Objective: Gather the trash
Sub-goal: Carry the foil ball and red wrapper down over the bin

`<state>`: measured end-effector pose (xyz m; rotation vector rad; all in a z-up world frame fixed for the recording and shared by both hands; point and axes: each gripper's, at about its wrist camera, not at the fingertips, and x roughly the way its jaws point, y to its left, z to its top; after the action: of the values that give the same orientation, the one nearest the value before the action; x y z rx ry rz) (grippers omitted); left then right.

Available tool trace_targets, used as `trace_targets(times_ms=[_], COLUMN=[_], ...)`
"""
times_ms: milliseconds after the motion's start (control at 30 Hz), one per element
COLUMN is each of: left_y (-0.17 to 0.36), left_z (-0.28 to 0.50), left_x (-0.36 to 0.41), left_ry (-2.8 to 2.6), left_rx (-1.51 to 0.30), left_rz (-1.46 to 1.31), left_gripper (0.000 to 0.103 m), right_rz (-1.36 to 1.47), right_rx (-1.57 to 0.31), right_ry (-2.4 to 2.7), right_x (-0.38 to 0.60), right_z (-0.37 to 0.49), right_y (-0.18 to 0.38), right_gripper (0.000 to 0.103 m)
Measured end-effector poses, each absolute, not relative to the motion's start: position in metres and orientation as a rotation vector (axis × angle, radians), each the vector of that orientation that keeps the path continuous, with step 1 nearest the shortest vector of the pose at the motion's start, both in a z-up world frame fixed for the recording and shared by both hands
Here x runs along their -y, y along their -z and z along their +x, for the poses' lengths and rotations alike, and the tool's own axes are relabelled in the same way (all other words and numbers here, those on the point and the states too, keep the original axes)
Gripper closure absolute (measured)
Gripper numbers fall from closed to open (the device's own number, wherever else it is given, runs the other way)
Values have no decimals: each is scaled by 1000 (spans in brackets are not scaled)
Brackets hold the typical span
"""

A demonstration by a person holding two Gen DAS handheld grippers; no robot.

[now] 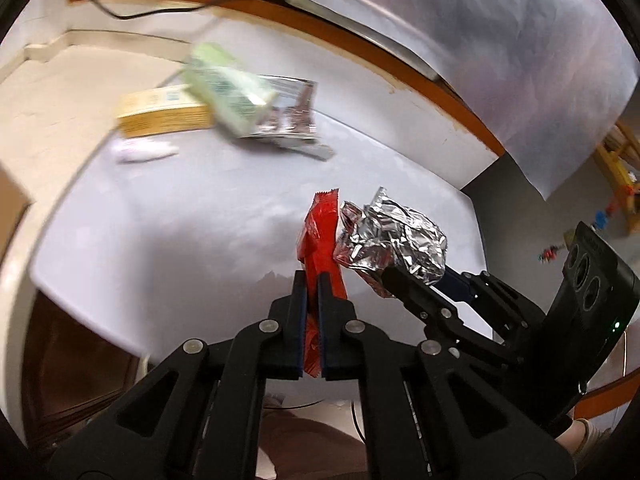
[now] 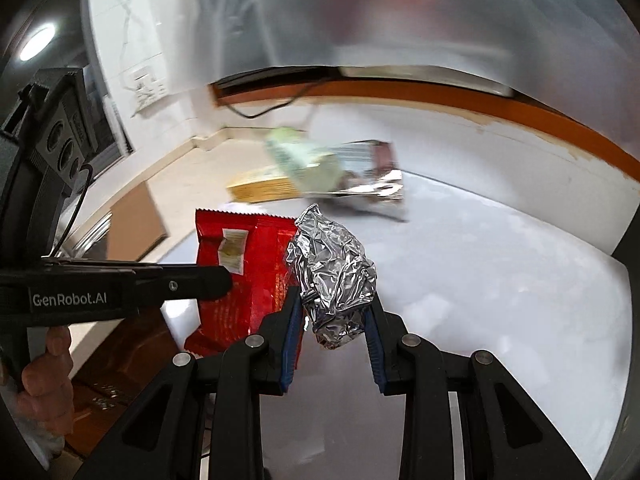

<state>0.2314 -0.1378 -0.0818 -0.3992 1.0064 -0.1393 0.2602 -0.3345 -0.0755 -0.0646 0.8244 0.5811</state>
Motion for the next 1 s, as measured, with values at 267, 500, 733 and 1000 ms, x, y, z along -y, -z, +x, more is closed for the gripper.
trace_targets(times_ms=[267,500,733,1000], left_y=[76,115,190,343], left_z=[142,87,62,60], left_x=[47,-5,-21,-21], left_ry=[119,85,51,15], left_rx=[-1005,-1079,-1179,-1316], left_rz=[-389,-332,-301,-334], left_gripper=[101,101,101,101], right_rz=[-73,-68,-127,-122], right_rx=[-843,-906,-1060,-1281], right_ry=[-607,-600,-575,-495], right_x=[248,190,154,149], right_z=[157,83,45,43], right_y=[75,116,205,360], right_gripper=[74,74,74,74])
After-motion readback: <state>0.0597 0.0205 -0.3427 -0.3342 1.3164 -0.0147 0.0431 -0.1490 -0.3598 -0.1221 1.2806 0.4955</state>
